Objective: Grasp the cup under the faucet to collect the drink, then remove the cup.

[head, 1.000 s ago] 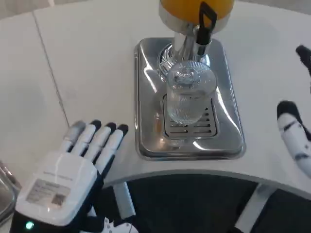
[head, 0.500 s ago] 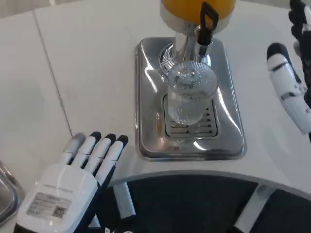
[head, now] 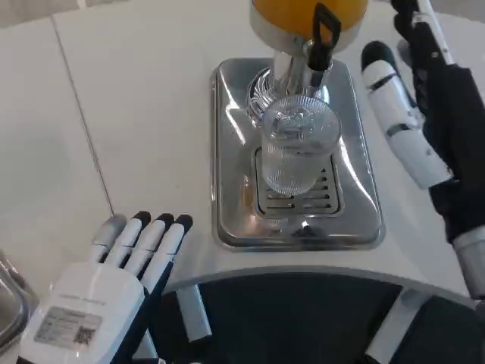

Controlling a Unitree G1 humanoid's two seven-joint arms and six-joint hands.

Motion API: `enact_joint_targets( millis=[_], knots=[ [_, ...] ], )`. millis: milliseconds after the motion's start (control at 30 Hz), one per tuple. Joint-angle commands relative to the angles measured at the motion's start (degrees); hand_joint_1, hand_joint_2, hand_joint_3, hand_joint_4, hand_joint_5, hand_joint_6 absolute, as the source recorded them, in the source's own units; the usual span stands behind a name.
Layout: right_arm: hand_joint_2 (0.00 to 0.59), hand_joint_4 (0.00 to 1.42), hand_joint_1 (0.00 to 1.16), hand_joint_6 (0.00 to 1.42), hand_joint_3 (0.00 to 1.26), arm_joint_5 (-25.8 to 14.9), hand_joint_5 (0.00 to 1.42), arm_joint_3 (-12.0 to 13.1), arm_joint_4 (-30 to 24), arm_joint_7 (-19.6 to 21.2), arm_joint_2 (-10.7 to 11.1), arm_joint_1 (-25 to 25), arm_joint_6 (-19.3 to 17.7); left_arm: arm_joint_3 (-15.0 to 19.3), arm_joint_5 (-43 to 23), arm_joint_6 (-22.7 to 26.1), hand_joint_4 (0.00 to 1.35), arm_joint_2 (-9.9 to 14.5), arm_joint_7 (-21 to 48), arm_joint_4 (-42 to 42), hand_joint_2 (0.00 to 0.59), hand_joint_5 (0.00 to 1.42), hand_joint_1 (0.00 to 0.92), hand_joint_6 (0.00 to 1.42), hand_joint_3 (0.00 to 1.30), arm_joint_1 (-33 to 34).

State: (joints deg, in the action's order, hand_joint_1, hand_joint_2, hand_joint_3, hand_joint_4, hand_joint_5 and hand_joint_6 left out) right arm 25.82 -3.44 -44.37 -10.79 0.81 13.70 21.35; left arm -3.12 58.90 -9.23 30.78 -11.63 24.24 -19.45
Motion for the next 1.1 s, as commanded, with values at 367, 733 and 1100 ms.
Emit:
enact_joint_targets(
  millis=[367, 733, 1100],
  knots=[
    [0.528, 0.00, 0.13, 0.00, 0.00, -1.48, 0.00, -1.64, 5.85, 3.17, 0.68, 4.68, -1.83, 0.58, -0.79, -0.09, 0.00, -0.58, 0.32, -0.57, 0.102, 0.00, 0.012, 0.01, 0.00, 0.21],
    [0.520, 0.00, 0.12, 0.00, 0.00, -2.64, 0.00, -2.06, 12.44, 2.94, 1.19, 13.91, -0.11, 0.85, -1.34, 0.26, 0.00, -0.64, 0.26, -1.59, 0.101, 0.00, 0.010, 0.02, 0.00, 0.64],
    [0.522, 0.00, 0.10, 0.00, 0.00, -3.73, 0.00, -5.08, 12.57, 2.31, 1.48, 12.29, 0.19, 0.82, -2.11, 0.21, 0.00, -0.48, 0.25, -2.58, 0.101, 0.00, 0.009, 0.03, 0.00, 1.42]
  ],
)
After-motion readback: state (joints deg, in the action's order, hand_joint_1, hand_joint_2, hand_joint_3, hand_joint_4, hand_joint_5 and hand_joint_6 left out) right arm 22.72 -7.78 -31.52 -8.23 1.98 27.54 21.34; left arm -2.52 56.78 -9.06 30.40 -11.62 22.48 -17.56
